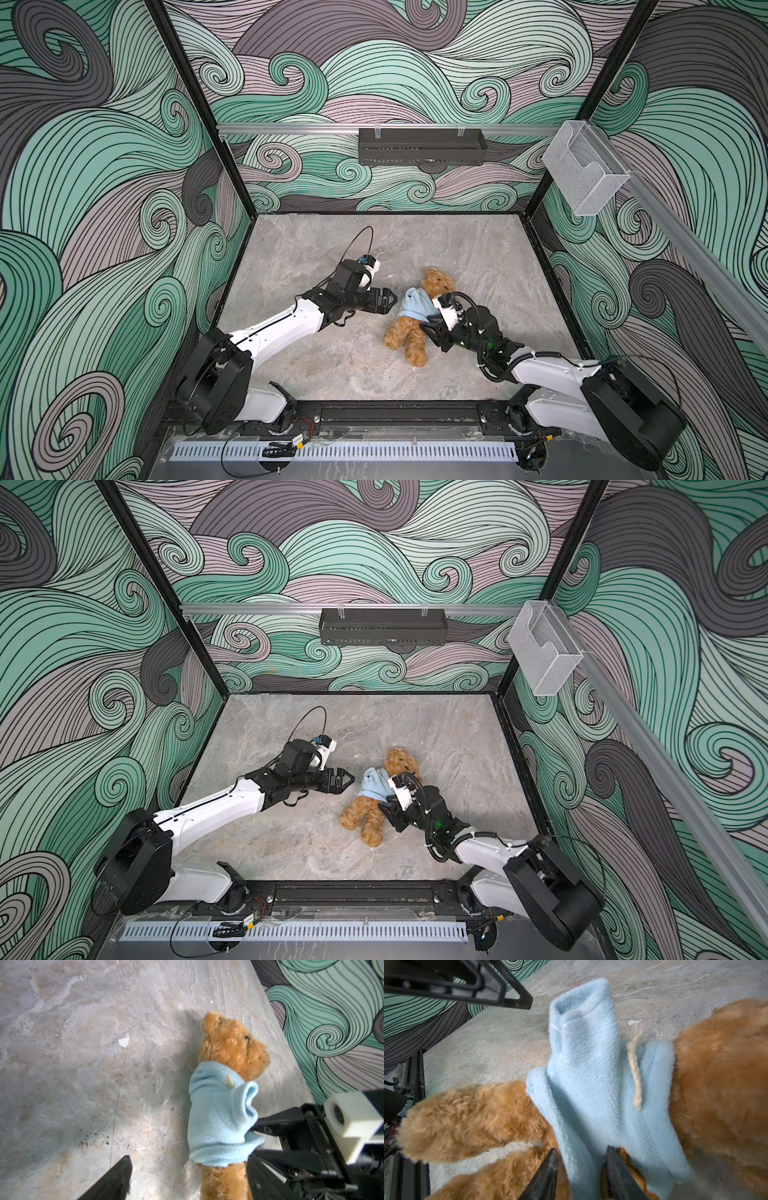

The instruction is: Dress the teddy bear

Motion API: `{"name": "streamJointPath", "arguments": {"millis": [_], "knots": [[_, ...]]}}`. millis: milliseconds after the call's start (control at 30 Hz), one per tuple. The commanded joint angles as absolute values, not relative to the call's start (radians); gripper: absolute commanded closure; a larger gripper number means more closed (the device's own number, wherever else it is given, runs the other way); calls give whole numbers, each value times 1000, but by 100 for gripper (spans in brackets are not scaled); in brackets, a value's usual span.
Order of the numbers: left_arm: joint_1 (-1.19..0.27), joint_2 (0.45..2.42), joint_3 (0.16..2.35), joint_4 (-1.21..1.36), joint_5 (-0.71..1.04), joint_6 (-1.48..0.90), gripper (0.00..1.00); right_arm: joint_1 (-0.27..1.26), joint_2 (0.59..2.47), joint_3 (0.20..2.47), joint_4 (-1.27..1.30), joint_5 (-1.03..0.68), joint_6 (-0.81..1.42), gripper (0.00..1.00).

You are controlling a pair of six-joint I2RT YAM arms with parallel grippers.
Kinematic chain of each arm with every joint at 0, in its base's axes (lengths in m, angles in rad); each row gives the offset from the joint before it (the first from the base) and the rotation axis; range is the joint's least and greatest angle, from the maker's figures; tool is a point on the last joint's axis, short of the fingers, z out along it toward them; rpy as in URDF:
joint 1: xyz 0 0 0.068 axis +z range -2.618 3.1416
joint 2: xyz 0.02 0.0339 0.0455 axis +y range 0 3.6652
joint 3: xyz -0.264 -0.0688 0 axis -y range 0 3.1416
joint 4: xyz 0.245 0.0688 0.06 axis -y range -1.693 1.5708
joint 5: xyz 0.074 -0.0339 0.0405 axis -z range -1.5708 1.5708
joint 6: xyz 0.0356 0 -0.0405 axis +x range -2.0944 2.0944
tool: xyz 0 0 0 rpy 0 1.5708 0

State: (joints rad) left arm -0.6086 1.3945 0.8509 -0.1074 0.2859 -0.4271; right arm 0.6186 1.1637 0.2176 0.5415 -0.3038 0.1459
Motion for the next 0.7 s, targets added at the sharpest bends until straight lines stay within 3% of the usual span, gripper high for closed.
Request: {"name": "streamJointPath", "arguments": {"millis": [0,133,233,367,500,667], "knots": [[-610,1494,966,-172,437,-415,17,617,1046,232,402,-316,169,52],[-621,1538,967,-139,461,-439,33,615,895,256,305,-289,207,44],[-622,1531,930,-108,437,-460,39,616,884,277,286,-265,261,43],[-627,1562,902,-33,498,-519,38,610,988,325,260,-170,387,48],[-668,1615,888,47,544,-592,36,573,1142,374,261,-128,481,64],[-751,1641,865,191,618,-661,36,504,1343,495,301,-147,421,67]]}}
